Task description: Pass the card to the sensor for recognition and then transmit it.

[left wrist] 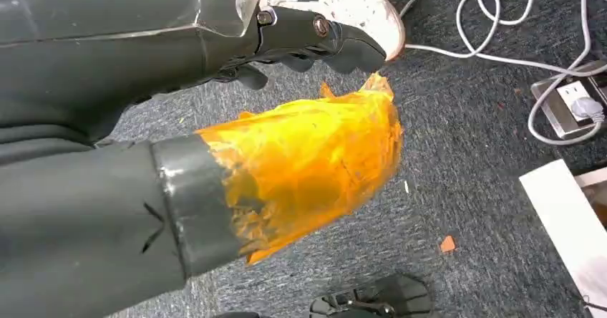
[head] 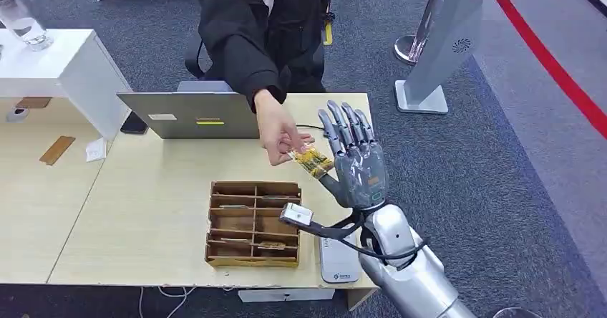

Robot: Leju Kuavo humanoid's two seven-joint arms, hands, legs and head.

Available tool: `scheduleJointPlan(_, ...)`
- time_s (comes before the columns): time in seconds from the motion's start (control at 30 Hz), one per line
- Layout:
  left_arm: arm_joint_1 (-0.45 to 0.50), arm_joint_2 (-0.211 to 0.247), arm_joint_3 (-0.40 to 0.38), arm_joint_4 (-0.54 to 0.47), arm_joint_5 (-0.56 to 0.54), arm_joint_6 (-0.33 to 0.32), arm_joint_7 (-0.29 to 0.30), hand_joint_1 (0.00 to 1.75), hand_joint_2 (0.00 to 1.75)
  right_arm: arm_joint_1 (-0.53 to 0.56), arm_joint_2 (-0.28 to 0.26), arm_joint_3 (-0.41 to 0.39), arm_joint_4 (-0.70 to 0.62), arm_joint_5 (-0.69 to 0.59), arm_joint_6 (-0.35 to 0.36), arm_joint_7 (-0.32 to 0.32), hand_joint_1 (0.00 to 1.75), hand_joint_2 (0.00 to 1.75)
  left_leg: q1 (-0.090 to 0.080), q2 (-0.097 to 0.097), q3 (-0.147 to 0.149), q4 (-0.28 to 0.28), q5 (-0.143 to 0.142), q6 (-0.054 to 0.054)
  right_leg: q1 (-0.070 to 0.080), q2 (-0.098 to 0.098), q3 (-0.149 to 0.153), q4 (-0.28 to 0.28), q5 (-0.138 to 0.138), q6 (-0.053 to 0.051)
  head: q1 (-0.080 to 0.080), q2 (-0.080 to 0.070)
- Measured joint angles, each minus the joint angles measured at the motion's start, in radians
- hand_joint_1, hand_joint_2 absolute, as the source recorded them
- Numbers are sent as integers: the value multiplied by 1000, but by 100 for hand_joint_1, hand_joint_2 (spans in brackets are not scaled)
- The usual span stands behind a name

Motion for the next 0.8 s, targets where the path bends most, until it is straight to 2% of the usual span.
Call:
scheduleJointPlan(0.43,-1,0,0,0,3,0,0,0,0,2,-1,0,-9,0,0,0,0,175,0,0,0,0,0,0,0,0,0,0,0,0,0,0)
scheduleJointPlan(0.47,-1,0,0,0,3,0,0,0,0,3,-1,0,-11,0,0,0,30,175,0,0,0,0,0,0,0,0,0,0,0,0,0,0)
scheduleJointPlan(0.5,-1,0,0,0,3,0,0,0,0,4,-1,-1,-12,0,0,0,148,175,0,0,0,0,0,0,0,0,0,0,0,0,0,0)
scheduleJointPlan(0.53,-1,0,0,0,3,0,0,0,0,5,-2,-1,-14,0,0,0,175,175,0,0,0,0,0,0,0,0,0,0,0,0,0,0)
scheduleJointPlan(0.8,-2,3,0,0,2,2,0,0,0,10,-2,-1,-16,-12,-3,0,175,175,0,0,0,0,0,0,0,0,0,0,0,0,0,0)
